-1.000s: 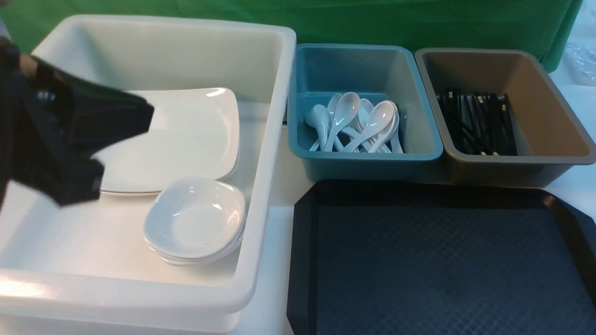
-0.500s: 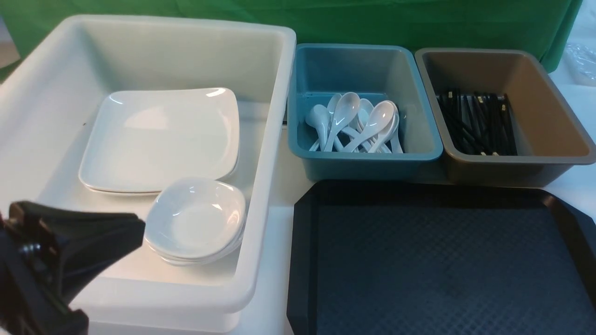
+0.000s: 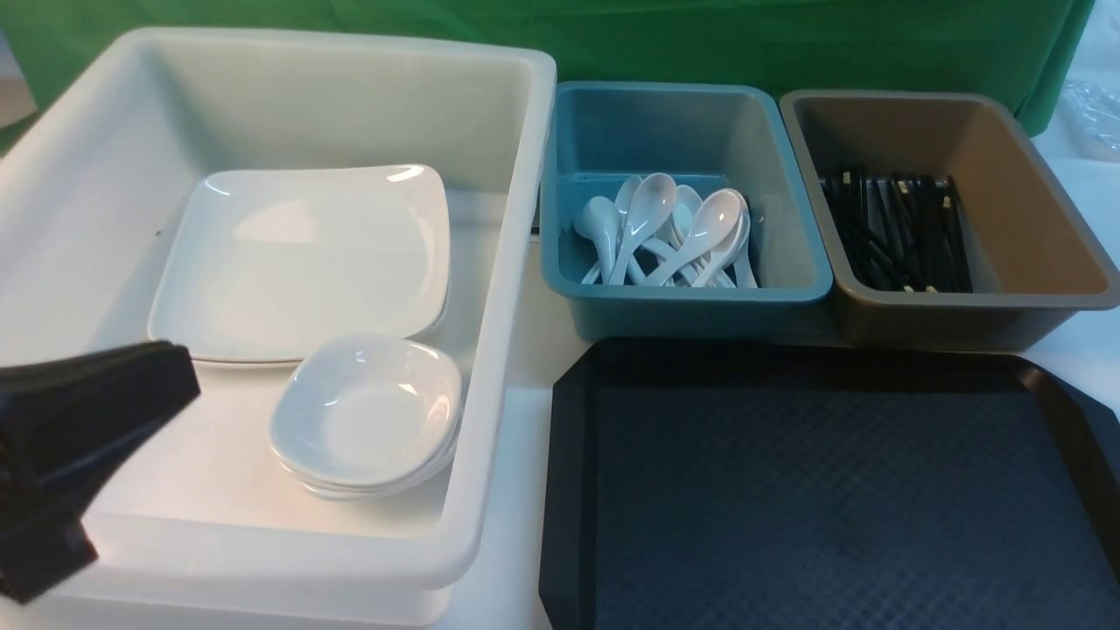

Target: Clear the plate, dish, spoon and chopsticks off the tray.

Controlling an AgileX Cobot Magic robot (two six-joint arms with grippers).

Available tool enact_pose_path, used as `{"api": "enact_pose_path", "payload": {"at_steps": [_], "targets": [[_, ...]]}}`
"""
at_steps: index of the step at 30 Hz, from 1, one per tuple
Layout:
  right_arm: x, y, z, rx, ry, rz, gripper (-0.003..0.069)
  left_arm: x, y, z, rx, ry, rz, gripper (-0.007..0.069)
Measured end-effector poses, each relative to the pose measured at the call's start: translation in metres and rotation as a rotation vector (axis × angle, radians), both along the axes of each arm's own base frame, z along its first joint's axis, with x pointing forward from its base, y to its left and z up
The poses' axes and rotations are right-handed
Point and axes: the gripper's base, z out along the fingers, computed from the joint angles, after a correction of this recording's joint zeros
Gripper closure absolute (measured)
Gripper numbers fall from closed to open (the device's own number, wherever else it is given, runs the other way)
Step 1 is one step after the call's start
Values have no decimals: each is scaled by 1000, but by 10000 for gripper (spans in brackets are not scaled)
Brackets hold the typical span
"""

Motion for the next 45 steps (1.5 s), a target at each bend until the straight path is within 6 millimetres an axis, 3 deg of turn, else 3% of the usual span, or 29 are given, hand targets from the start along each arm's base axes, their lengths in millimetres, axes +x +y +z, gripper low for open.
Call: {"api": "enact_pose_path", "payload": {"at_steps": [6,20,26,30,36,39,45], "targets": [[0,0,0,0,0,0,601,1,0,-1,-8,4,8,622],[0,0,0,0,0,0,570,4,8,-3,185,-73,54,622],[0,0,0,0,0,0,568,-3,22,-4,210,-206,191,622],[0,0,0,0,0,0,568,-14,32,-19,220,-287,286,622],[0,0,0,0,0,0,563,-33,47,-86,276,-345,473,622],[0,0,0,0,0,0,557,-32,48,-114,298,-310,491,622],[0,0,0,0,0,0,541,-31,48,-136,324,-215,474,622]]}}
